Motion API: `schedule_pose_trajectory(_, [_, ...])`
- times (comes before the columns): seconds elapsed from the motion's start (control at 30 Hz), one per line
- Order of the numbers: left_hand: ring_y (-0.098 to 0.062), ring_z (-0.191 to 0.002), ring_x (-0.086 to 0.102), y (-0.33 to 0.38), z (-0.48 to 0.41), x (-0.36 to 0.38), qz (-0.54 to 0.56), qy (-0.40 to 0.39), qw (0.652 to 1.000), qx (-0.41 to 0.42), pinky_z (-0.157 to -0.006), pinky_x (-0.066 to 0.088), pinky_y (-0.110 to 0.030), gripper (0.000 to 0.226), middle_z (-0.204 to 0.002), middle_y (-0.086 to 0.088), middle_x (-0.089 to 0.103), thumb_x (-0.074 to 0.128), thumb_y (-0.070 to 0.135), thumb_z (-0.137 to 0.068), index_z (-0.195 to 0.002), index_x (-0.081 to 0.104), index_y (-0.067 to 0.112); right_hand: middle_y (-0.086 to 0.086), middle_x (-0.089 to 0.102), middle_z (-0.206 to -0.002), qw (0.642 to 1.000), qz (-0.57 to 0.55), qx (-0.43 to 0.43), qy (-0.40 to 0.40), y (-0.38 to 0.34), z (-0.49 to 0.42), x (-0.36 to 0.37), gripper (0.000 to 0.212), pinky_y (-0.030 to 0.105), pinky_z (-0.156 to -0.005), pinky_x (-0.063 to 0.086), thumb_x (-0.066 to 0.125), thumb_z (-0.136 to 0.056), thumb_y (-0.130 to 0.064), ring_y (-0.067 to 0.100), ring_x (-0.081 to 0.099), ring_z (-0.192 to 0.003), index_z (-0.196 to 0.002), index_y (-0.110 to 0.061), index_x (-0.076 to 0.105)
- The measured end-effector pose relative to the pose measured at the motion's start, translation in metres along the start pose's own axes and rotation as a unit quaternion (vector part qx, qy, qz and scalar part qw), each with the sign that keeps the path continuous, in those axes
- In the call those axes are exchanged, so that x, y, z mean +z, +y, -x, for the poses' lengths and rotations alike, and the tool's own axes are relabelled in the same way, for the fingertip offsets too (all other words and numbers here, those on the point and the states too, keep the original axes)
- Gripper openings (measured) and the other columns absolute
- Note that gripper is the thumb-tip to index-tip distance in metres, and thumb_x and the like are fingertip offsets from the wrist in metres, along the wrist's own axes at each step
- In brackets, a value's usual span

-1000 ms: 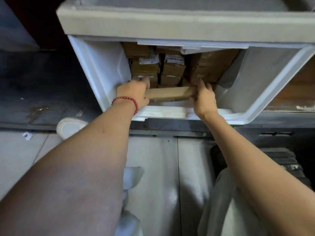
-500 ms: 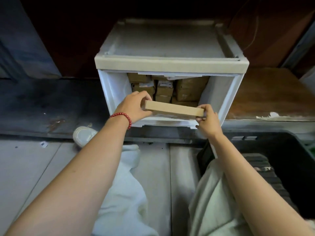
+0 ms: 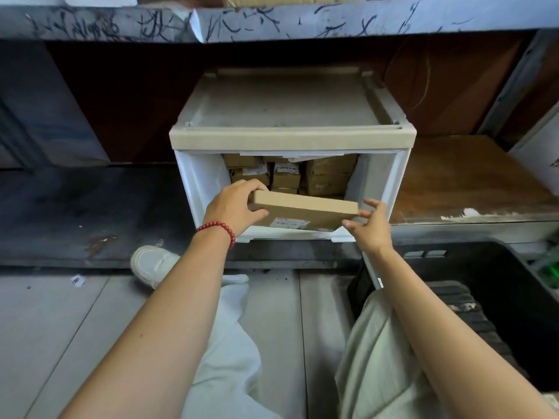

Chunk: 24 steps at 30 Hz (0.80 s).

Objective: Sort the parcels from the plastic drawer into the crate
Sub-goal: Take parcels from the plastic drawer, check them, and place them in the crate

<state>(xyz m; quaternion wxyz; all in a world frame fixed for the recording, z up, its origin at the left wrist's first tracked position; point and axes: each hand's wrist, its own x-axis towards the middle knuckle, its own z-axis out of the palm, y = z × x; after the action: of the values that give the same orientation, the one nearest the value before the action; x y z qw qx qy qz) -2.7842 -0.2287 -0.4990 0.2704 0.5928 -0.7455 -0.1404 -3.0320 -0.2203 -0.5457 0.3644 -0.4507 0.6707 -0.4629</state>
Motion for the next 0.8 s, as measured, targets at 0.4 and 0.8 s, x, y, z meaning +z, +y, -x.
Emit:
schedule_pose_trajectory(0.4, [-0.030, -0.118, 0.051, -0.022, -0.001, 0.004, 0.109, -0.004, 0.982, -0.156, -0.095, 0.043, -0.036, 0.052, -0.133, -0.013, 0.051, 0.064, 0.009, -0.089, -0.133, 0.040, 0.020, -0.007, 0.052, -0.115, 0.990, 0.066, -0.110, -0.062, 0.002, -0.002, 0.015, 0.027, 0.024, -0.089, 0.039, 0.055, -0.097, -0.013, 0.010, 0.049, -0.105, -0.122, -0.016, 0.048])
schedule_pose_trajectory(0.8, [-0.016, -0.120, 0.044, -0.017, 0.000, 0.011, 0.143, -0.058, 0.976, -0.151, -0.093, 0.037, -0.025, 0.066, -0.143, -0.002, 0.037, 0.070, 0.037, -0.083, -0.138, 0.035, 0.028, 0.001, 0.049, -0.108, 0.997, 0.055, -0.014, -0.054, 0.012, -0.014, 0.021, 0.012, 0.025, -0.058, 0.045, 0.043, -0.102, -0.029, 0.020, 0.050, -0.096, -0.109, -0.019, 0.039])
